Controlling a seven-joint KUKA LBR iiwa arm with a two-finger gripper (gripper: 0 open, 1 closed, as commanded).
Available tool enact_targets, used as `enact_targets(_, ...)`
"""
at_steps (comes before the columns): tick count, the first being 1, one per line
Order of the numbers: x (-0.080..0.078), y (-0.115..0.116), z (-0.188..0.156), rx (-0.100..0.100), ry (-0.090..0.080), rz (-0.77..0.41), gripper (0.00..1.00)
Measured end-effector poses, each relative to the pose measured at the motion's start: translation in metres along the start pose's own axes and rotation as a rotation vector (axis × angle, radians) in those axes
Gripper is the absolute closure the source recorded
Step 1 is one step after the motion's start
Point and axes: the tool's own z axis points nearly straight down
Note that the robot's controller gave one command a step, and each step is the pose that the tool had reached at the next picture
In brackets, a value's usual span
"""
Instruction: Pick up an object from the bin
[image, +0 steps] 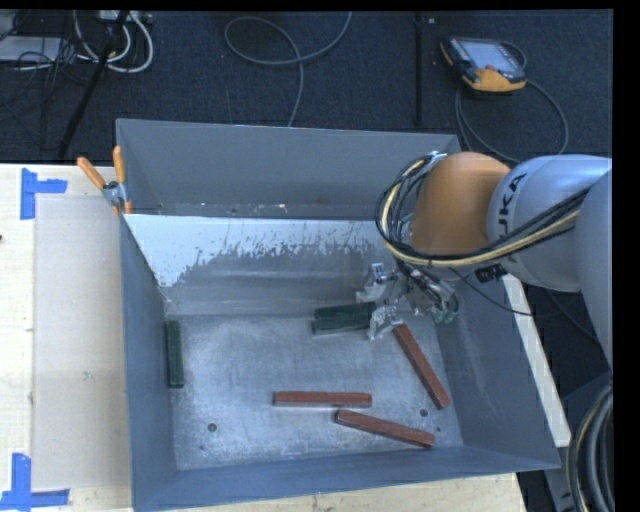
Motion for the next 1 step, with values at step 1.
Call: enact_targets(1, 0.0038, 0.0018, -0.0025, -0.004, 0.014, -0.057, 1.00)
